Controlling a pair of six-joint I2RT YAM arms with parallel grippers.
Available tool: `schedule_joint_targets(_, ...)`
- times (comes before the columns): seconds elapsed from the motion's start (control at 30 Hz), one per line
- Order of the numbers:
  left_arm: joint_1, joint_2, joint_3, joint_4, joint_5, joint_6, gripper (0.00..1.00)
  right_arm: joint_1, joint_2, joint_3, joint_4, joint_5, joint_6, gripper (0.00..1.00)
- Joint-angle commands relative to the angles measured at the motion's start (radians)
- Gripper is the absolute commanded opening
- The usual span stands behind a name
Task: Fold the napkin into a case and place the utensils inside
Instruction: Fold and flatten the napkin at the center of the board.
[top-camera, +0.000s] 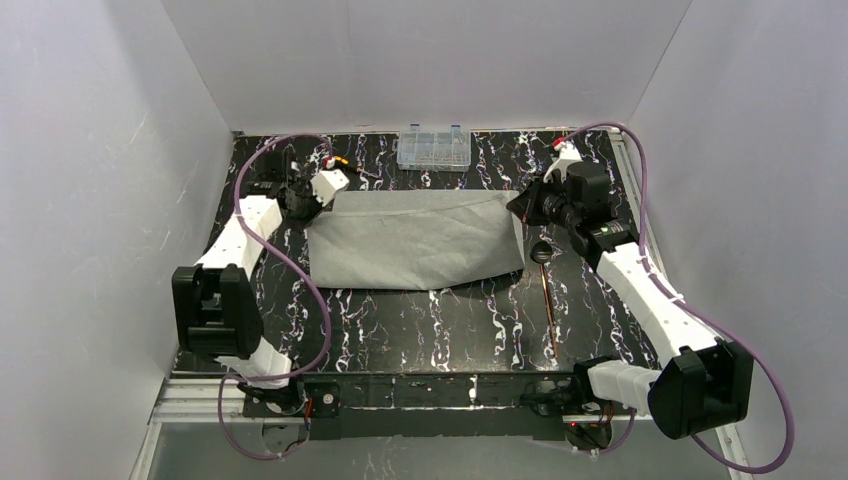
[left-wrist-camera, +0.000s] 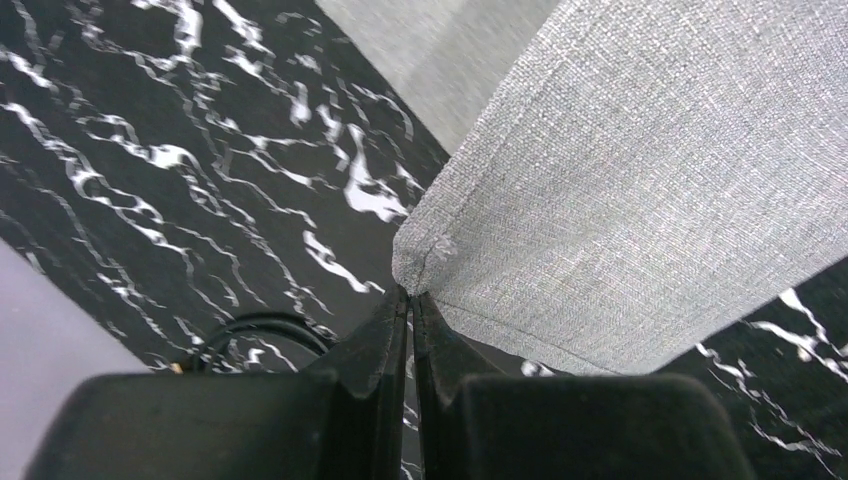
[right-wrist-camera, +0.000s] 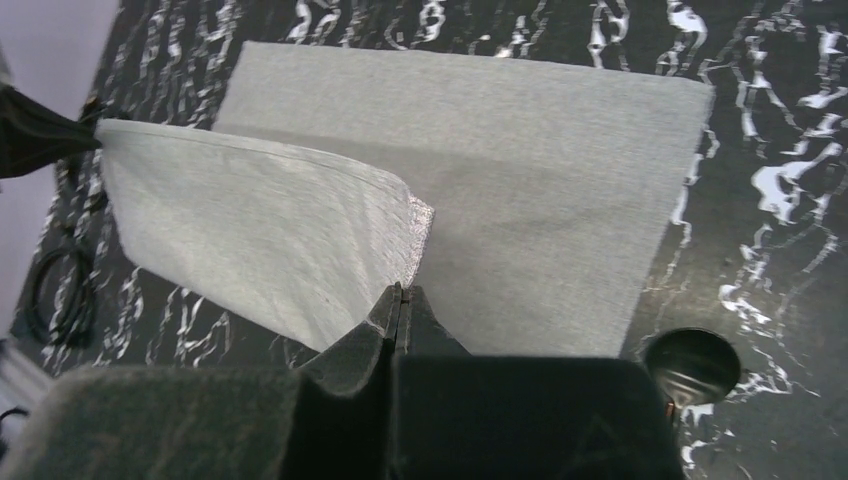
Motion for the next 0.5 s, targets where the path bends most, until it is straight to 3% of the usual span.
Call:
schedule_joint_targets(0.0,-0.016,0.059,0.102,0.079,-0.04,-0.034,0.0,-0.007,0.04,0.061,0.03,0.137,-0.027,0.01)
schedule_joint_targets(0.47,-0.11,0.23,0.208,0.201,-0.127,-0.013,0.0,-0.02,0.09,0.065,0.049,0.265,-0.072,0.01)
